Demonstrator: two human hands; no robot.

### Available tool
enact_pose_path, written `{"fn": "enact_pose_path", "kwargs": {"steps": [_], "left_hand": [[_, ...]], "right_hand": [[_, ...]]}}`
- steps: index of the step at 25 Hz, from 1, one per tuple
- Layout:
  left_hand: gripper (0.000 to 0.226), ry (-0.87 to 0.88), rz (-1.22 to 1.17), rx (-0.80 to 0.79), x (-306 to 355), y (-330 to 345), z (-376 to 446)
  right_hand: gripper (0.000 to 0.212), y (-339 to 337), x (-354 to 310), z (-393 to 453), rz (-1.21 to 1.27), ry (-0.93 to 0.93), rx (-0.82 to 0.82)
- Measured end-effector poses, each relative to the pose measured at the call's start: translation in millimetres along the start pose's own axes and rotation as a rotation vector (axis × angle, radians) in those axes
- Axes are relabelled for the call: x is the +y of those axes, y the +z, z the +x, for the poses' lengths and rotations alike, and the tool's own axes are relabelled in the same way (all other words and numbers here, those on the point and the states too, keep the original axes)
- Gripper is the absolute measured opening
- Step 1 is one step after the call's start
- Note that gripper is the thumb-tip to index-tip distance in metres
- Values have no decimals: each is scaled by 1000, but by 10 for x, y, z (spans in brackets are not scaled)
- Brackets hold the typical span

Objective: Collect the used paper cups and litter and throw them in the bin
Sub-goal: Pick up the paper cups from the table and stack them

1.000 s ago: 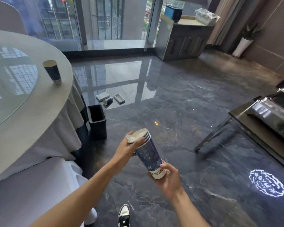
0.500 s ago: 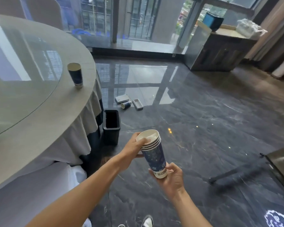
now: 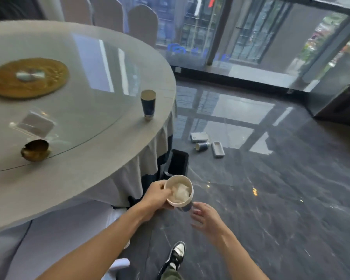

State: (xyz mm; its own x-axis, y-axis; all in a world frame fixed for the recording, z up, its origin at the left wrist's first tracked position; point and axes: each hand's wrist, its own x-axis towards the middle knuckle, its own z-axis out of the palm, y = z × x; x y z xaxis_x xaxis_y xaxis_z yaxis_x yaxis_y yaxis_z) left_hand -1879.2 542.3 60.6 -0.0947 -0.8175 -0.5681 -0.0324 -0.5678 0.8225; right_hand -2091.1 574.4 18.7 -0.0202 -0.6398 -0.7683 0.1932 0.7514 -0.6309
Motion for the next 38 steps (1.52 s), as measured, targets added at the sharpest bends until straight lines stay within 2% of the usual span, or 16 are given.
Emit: {"fn": "enact_pose_path", "kwargs": {"steps": [3, 6, 11, 13, 17, 19, 21, 23, 24, 27, 29, 31, 35, 38], "left_hand": [[34, -5, -34, 212, 129, -60, 283], [31, 19, -37, 308, 319, -99, 585], [23, 46, -78, 383, 676, -162, 1109], [35, 101, -68, 346, 801, -275, 1245], [88, 253, -44, 306, 1008, -564, 1625], [92, 297, 30, 375, 1123, -727, 1839], [84, 331, 47, 444, 1251, -920, 2042], [80, 336, 18, 478, 1434, -1163, 2274], [80, 335, -3, 482, 1511, -1274, 2354], [79, 348, -38, 537, 1698, -1602, 2538], [78, 348, -77, 603, 1781, -1764, 2593], [78, 343, -112, 680, 1847, -1919, 2666], [79, 353, -132, 726, 2008, -2063, 2800], [78, 331, -125, 764, 2079, -2054, 2848]], "right_hand": [[21, 203, -487, 426, -216, -47, -8], [25, 457, -987, 686, -172, -174, -134], [31, 718, -1655, 998, -283, -301, -399], [38, 848, -1926, 1093, -271, -288, -426], [56, 1206, -2469, 1459, -261, -269, -540], [63, 1433, -2699, 1624, -303, -271, -590], [61, 1664, -2896, 1830, -368, -271, -621], [59, 1958, -3139, 2052, -470, -311, -565], [63, 2088, -3243, 2158, -514, -355, -476], [93, 2380, -3485, 2488, -559, -536, -250], [117, 2498, -3564, 2679, -643, -585, -236], [128, 2586, -3606, 2883, -814, -639, -259], [121, 2759, -3614, 3210, -992, -689, -318], [87, 2839, -3633, 3299, -893, -699, -329]]}}
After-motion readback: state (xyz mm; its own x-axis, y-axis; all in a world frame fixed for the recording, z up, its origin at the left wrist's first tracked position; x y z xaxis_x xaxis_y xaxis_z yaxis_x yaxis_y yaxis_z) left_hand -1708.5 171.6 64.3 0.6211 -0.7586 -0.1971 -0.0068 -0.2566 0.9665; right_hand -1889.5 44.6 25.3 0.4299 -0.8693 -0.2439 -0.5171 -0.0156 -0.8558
